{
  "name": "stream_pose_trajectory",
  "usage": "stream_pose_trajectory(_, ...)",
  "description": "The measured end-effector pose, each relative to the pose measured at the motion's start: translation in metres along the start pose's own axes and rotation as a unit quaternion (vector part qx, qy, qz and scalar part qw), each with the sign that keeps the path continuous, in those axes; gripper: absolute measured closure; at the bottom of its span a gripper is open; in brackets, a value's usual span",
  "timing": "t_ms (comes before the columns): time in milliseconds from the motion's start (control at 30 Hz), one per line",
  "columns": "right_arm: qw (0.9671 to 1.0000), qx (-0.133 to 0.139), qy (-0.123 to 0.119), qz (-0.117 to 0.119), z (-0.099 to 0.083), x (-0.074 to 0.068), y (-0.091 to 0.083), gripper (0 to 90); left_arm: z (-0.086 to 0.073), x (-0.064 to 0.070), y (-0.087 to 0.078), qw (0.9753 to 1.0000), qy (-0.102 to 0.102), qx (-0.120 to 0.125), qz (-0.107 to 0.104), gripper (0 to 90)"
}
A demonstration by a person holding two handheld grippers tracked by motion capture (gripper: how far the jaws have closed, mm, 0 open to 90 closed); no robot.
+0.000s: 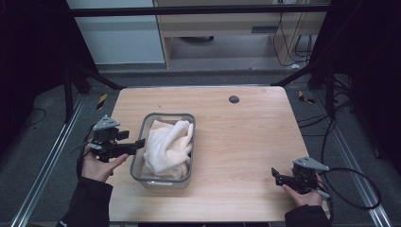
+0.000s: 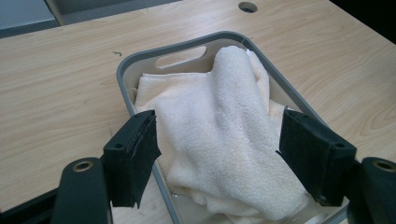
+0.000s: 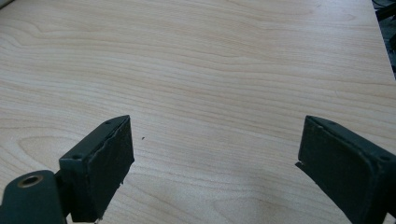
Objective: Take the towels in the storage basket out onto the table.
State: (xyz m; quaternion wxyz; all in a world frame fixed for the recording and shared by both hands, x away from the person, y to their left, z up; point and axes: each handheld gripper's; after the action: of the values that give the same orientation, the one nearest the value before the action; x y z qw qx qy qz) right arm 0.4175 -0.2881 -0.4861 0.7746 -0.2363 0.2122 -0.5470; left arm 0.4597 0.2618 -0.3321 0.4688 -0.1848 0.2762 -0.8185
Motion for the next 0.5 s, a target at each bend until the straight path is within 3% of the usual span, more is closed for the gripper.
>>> stream_pose_trajectory(500, 1.0000, -0.007, 0.002, 0.001, 0.000, 0.000, 0.001, 9.6, 0.019, 0.019, 0.011, 0.9988, 0.037, -0.033, -0.007, 23.6)
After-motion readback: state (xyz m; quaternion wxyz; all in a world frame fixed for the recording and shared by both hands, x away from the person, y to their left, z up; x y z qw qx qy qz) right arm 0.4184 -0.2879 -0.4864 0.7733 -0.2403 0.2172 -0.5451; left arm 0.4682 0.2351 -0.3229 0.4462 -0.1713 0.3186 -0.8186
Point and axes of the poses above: each handheld gripper's, and its own axes: y roughly forward along the jaws, z roughly out of its top, x roughly to its right, and after that the axes turned 3 degrees about z, right-handed
